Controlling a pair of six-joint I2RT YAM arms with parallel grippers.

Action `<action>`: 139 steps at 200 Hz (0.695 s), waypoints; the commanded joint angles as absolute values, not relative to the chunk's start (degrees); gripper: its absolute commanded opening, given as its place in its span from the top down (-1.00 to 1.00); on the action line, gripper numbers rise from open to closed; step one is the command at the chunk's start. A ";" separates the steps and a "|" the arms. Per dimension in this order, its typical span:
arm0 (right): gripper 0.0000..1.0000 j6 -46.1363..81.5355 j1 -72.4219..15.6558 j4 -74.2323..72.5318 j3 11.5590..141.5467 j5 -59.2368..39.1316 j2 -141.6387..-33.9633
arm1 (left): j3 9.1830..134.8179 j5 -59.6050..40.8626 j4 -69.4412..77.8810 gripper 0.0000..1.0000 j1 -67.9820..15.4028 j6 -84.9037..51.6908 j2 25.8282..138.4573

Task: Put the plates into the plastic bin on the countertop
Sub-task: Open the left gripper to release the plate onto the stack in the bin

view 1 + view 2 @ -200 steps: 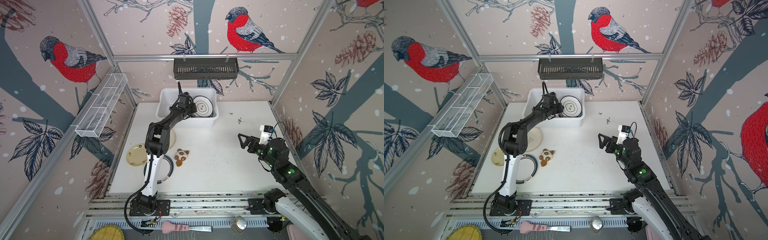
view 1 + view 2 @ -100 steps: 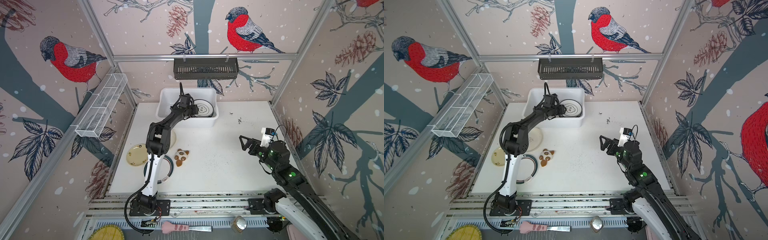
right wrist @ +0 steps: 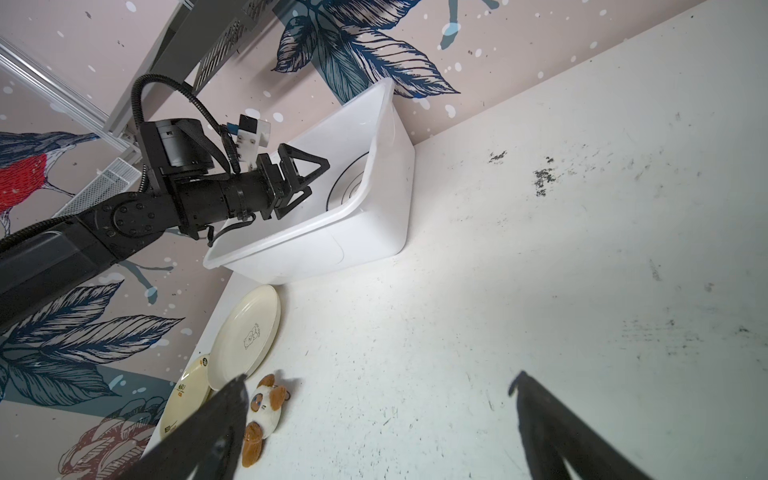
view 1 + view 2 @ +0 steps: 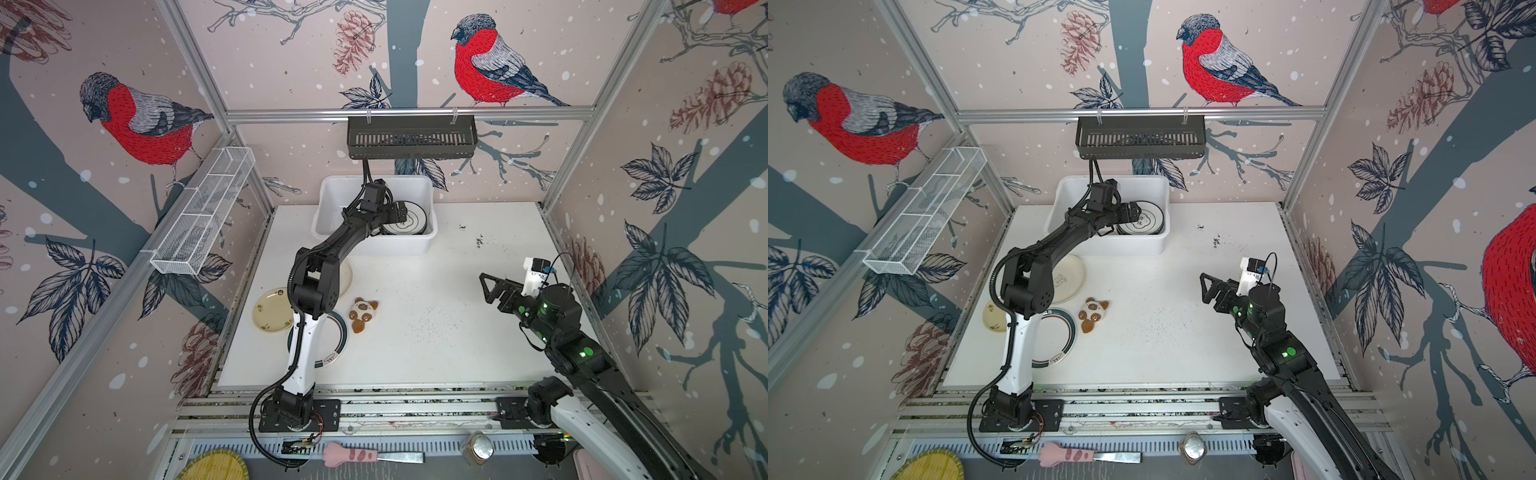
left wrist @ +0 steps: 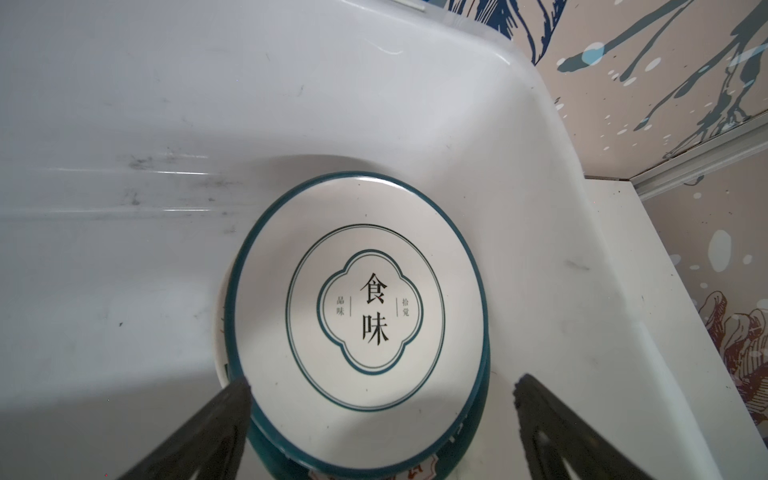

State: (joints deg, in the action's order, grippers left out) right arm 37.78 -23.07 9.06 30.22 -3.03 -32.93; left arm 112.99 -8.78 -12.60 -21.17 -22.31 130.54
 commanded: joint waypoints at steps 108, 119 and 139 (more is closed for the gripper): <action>-0.99 37.13 -23.08 6.77 28.92 -4.58 -31.97 | 86.08 -2.55 5.36 -0.96 -23.06 -22.74 108.81; -0.99 37.13 -23.03 6.02 28.83 -5.08 -32.41 | 84.46 -1.91 5.81 -0.96 -23.41 -22.68 106.70; -0.99 37.79 -23.03 5.49 29.24 -5.22 -33.67 | 80.08 -1.36 8.06 -0.96 -24.07 -22.32 102.12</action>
State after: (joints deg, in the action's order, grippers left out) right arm 38.54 -23.07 8.32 28.91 -4.36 -32.67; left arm 83.85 -2.94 1.23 -23.51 -22.48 106.41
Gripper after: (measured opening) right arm 0.993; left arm 0.978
